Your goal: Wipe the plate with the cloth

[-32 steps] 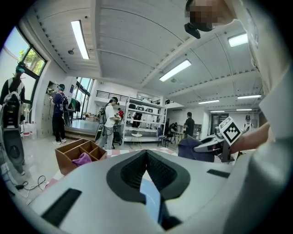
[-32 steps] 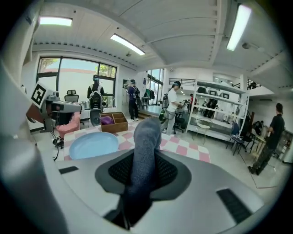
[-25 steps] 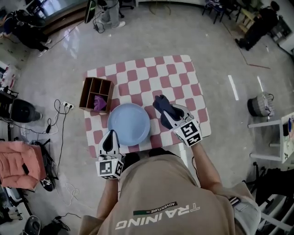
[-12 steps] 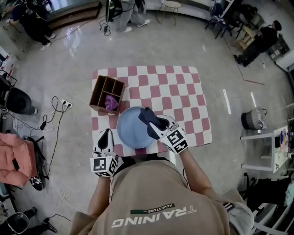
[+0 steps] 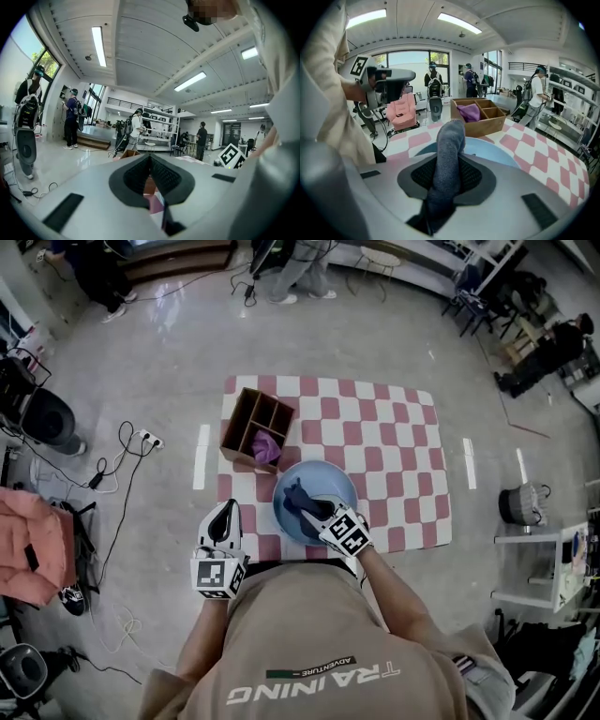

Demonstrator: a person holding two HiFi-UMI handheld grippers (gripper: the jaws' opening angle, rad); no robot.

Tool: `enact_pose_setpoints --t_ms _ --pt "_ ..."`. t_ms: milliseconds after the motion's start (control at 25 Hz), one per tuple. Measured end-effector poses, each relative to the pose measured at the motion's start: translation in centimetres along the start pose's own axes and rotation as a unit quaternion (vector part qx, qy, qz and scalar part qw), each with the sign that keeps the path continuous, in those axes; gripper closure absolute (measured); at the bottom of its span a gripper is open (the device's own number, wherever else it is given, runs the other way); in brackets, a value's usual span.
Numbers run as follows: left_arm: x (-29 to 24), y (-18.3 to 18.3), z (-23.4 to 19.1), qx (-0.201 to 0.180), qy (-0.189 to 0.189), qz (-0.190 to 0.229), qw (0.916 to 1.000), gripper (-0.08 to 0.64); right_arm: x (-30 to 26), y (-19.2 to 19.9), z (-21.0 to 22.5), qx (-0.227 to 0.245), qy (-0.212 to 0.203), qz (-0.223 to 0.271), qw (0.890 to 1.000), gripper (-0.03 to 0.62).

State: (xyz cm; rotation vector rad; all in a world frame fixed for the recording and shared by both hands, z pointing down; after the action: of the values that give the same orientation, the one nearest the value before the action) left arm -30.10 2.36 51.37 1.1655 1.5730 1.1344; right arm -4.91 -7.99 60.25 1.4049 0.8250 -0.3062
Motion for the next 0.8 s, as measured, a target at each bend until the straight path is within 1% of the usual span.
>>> enact_pose_setpoints --t_ms 200,360,560,800 --pt "-0.5 0.1 -2.5 0.002 0.017 -0.011 0.9998 0.549 -4.5 1.3 -1.3 -0.008 -0.022 -0.039 0.999 0.485" --pt "-1.1 -0.1 -3.8 0.008 0.024 -0.012 0.9996 0.549 -6.5 0.6 -1.9 0.021 -0.029 -0.074 0.997 0.485" --pt "-1.9 -0.3 -5.0 0.019 0.031 -0.012 0.9993 0.549 -7.7 -0.4 -0.7 0.027 -0.025 -0.1 0.994 0.483" --pt "-2.5 -0.8 -5.9 0.023 0.023 -0.005 0.9995 0.549 -8.6 -1.0 1.8 0.038 -0.023 -0.122 0.992 0.482"
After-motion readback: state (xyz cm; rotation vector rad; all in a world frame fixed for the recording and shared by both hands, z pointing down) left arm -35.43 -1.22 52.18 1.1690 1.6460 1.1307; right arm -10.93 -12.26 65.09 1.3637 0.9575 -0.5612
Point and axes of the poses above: the fingertips, and each gripper's own axes: x backward along the fingers, z to its right, y out of its underside, the point moved 10 cm from there along x, backward along the fingers, and after that the axes turned 4 degrees about x, right-handed, at the moved point
